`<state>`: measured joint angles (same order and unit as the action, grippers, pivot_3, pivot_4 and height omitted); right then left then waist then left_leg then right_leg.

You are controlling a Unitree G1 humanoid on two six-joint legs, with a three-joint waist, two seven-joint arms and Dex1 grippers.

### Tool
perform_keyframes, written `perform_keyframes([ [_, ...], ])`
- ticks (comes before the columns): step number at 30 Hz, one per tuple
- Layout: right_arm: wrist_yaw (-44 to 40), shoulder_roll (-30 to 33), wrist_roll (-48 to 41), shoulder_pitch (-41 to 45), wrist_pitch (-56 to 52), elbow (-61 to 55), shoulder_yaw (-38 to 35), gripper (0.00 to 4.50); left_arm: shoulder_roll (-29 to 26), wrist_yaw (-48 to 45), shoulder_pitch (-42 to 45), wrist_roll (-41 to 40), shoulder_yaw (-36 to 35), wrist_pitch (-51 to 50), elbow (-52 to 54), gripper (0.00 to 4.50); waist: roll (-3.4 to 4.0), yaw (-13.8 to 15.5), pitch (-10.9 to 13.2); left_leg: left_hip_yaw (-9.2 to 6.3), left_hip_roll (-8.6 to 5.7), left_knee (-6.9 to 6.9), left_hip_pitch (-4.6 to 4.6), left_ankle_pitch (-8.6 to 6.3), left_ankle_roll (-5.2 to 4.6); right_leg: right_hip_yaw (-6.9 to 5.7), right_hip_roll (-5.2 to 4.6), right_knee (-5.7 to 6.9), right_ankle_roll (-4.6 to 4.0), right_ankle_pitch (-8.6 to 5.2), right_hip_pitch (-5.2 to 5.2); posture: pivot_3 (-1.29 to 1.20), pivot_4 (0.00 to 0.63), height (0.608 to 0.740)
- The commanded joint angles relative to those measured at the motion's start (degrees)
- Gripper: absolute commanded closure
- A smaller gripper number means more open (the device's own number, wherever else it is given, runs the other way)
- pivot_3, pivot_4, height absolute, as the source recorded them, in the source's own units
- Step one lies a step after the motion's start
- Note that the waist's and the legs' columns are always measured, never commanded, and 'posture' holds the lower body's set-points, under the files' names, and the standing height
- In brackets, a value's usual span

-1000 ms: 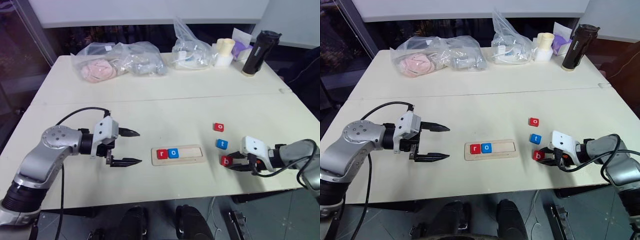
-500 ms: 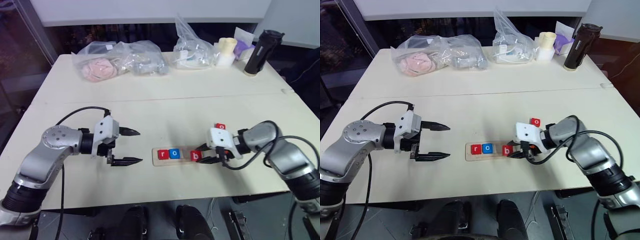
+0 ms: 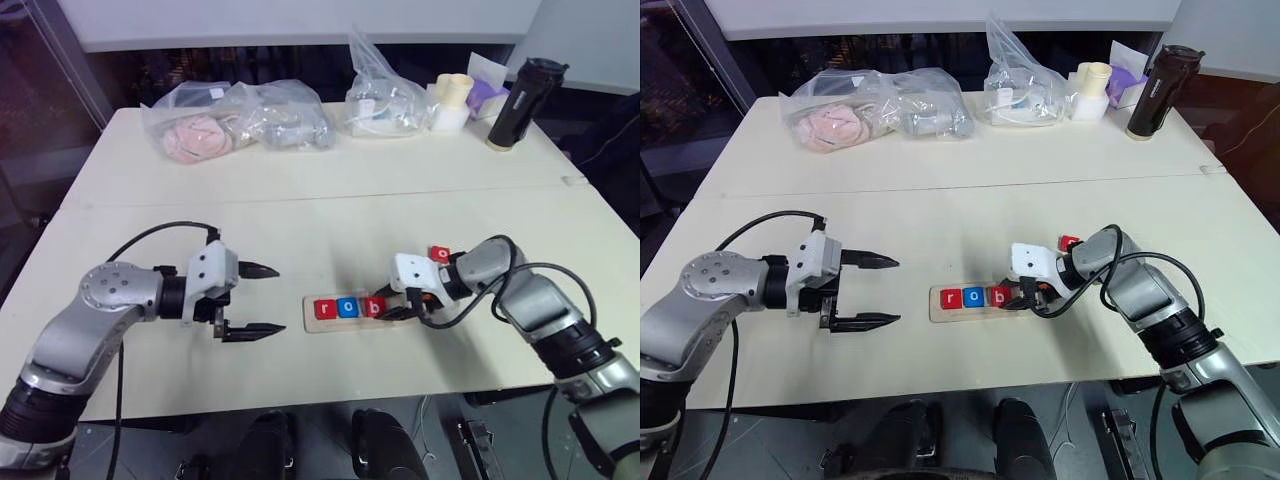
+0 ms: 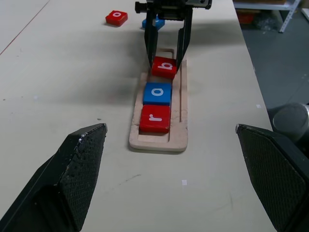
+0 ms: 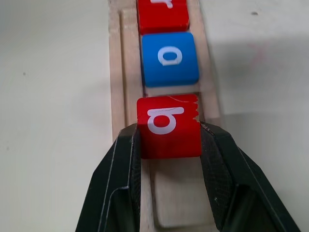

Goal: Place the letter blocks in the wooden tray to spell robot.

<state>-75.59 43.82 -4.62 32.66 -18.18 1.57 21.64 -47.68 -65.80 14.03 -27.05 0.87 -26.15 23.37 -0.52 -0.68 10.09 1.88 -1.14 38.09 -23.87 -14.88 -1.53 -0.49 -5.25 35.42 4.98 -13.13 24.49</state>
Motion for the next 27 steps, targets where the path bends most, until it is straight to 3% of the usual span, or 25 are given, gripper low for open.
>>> perform_keyframes([
  [1,-0.32,-0.87,0.58,1.58,0.91,0.37,-0.09,3.37,-0.7,0.59,-0.23,-1.41,-1.74,-0.5,2.05,0.0,0.0,0.0,0.0,0.0,0.0,0.0,0.0,0.0,0.0,0.0,0.0,0.0,0.0,0.0,0.0,0.0,0.15,0.74],
  [27,-0.99,-5.08,2.47,2.75,0.92,0.19,0.82,3.37,-1.04,2.51,-0.99,-2.39,-1.95,-1.02,3.02,0.0,0.0,-0.04,0.0,0.0,0.0,0.0,0.01,0.0,0.01,-0.01,0.0,0.02,0.0,0.0,0.0,0.0,0.15,0.74],
])
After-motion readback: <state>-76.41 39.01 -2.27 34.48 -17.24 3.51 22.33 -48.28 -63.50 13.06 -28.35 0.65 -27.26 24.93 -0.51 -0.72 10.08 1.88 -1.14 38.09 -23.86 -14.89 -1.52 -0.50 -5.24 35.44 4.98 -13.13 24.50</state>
